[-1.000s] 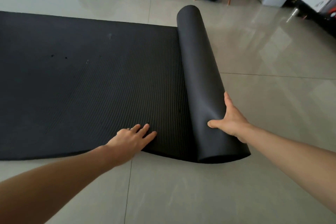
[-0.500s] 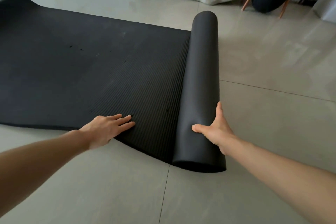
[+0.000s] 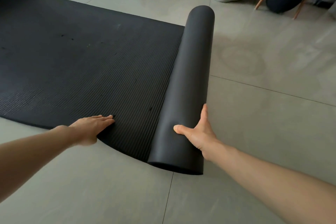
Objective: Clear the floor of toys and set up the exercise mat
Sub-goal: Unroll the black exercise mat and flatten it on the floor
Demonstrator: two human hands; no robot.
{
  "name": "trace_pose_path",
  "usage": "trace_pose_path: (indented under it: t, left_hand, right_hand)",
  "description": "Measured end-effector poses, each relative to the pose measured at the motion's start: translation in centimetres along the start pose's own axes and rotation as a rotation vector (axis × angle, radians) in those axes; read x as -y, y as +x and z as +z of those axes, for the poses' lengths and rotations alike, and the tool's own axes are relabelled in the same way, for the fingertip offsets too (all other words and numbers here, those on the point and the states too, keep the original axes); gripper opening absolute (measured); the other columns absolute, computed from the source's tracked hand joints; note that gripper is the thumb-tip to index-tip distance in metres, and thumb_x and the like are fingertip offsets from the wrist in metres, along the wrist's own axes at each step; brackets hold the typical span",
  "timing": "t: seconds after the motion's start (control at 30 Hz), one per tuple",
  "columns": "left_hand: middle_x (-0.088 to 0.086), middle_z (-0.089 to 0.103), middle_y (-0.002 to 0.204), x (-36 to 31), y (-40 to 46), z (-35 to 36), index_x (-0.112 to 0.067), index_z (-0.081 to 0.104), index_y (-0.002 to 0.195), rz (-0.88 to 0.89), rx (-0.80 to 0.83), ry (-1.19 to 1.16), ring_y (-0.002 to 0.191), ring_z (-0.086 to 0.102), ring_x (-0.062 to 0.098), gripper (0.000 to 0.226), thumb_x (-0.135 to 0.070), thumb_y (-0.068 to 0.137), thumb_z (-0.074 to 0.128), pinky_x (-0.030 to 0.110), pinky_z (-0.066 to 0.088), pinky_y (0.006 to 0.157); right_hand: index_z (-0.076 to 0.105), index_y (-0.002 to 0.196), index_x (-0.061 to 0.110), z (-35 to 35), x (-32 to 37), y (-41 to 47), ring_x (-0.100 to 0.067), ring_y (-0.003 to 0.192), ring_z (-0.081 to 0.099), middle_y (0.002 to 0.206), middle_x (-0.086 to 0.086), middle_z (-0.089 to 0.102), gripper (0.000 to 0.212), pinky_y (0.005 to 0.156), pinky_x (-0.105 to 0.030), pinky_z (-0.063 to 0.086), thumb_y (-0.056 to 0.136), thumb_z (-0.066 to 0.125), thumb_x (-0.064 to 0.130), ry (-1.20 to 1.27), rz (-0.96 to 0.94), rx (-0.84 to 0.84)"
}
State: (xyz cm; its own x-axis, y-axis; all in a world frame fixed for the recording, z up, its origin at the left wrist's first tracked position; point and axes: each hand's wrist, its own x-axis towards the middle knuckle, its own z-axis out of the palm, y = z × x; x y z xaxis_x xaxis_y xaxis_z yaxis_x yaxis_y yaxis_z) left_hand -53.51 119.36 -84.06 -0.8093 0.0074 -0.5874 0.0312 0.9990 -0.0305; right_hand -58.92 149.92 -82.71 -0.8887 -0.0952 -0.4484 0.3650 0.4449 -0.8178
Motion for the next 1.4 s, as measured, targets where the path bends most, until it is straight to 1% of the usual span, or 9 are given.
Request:
trace_pose_path:
  t: [0.2, 0.33, 0.47, 0.6, 0.93, 1.03, 1.13, 1.3, 1.4]
  left_hand:
    - [0.008, 0.045, 0.141, -8.0, 4.2, -4.7, -0.012, 0.040, 0.138, 0.006, -0.166, -0.724, 0.130, 0.042, 0.023, 0.048, -0.002, 0.091, 0.038, 0.031, 0.031, 0.107]
    - [0.006, 0.054, 0.117, -14.6, 6.3, -6.8, -0.007, 0.053, 0.123, -0.020, -0.159, -1.105, 0.117, 0.050, 0.027, 0.034, -0.022, 0.095, 0.040, 0.030, 0.038, 0.094]
    - [0.008, 0.050, 0.098, -18.8, 7.6, -7.6, -0.012, 0.044, 0.111, -0.164, -0.143, -1.427, 0.083, 0.050, 0.023, 0.031, -0.038, 0.094, 0.040, 0.032, 0.040, 0.071]
    - [0.002, 0.050, 0.087, -21.0, 7.9, -8.3, -0.020, 0.044, 0.091, -0.143, -0.187, -1.487, 0.074, 0.046, 0.015, 0.016, -0.035, 0.089, 0.051, 0.030, 0.036, 0.062]
    - [-0.001, 0.053, 0.073, -27.7, 7.0, -9.8, -0.017, 0.053, 0.073, 0.044, -0.400, -1.536, 0.068, 0.048, 0.012, 0.011, -0.011, 0.082, 0.054, 0.020, 0.039, 0.056]
    - [-0.005, 0.054, 0.074, -29.8, 6.0, -10.2, -0.020, 0.054, 0.077, 0.220, -0.374, -1.492, 0.066, 0.048, 0.004, 0.015, -0.006, 0.082, 0.053, 0.003, 0.037, 0.046]
    - [-0.005, 0.060, 0.087, -32.1, 5.5, -10.4, -0.022, 0.056, 0.087, 0.406, -0.219, -1.438, 0.077, 0.055, 0.002, 0.021, -0.003, 0.080, 0.054, 0.004, 0.041, 0.052]
    - [-0.004, 0.053, 0.105, -32.8, 6.4, -10.8, -0.018, 0.050, 0.107, 0.383, -0.253, -1.392, 0.092, 0.053, 0.006, 0.027, -0.005, 0.085, 0.054, 0.014, 0.039, 0.066]
    - [0.000, 0.051, 0.112, -32.4, 7.0, -10.1, -0.017, 0.050, 0.111, 0.338, -0.240, -1.312, 0.095, 0.051, 0.008, 0.028, -0.006, 0.086, 0.051, 0.015, 0.037, 0.069]
  right_hand:
    - [-0.011, 0.146, 0.037, -2.1, -1.1, 0.0, -0.018, 0.135, 0.033, 0.152, 0.003, 0.025, 0.121, 0.112, -0.040, 0.030, 0.067, 0.080, 0.030, 0.069, 0.005, 0.078]
    - [-0.004, 0.147, 0.033, -3.6, -1.3, 0.0, -0.017, 0.124, 0.046, 0.144, 0.004, 0.040, 0.116, 0.105, -0.040, 0.039, 0.068, 0.081, 0.027, 0.123, 0.026, 0.144]
    - [0.001, 0.147, 0.036, -6.3, -1.8, -0.3, -0.016, 0.120, 0.048, 0.143, 0.007, 0.041, 0.105, 0.093, -0.034, 0.046, 0.074, 0.076, 0.024, 0.090, 0.050, 0.197]
    - [0.005, 0.148, 0.034, -8.9, -2.1, -1.3, -0.017, 0.134, 0.034, 0.151, 0.004, 0.026, 0.090, 0.110, -0.031, 0.030, 0.082, 0.062, 0.012, -0.063, -0.076, 0.110]
    - [0.042, 0.135, 0.013, -12.4, -3.6, -2.5, -0.011, 0.134, 0.029, 0.144, -0.003, 0.033, 0.049, 0.100, -0.004, 0.014, 0.088, 0.055, 0.011, -0.257, -0.306, -0.293]
    - [0.040, 0.137, 0.016, -12.2, -3.2, -2.0, -0.014, 0.139, 0.024, 0.149, -0.003, 0.029, 0.058, 0.115, -0.029, 0.018, 0.085, 0.062, 0.029, -0.337, -0.329, -0.352]
    - [0.033, 0.140, 0.020, -12.2, -3.0, -1.4, -0.018, 0.140, 0.022, 0.151, -0.001, 0.026, 0.073, 0.113, -0.050, 0.021, 0.078, 0.065, 0.042, -0.467, -0.290, -0.401]
    - [0.008, 0.146, 0.024, -14.6, -4.9, -0.6, -0.021, 0.142, 0.012, 0.156, 0.003, 0.007, 0.102, 0.112, -0.057, 0.013, 0.069, 0.063, 0.063, -0.665, -0.074, -0.334]
    - [0.006, 0.146, 0.028, -15.9, -6.0, -0.6, -0.026, 0.141, 0.016, 0.156, -0.001, 0.006, 0.099, 0.111, -0.057, 0.015, 0.072, 0.067, 0.053, -0.632, -0.020, -0.323]
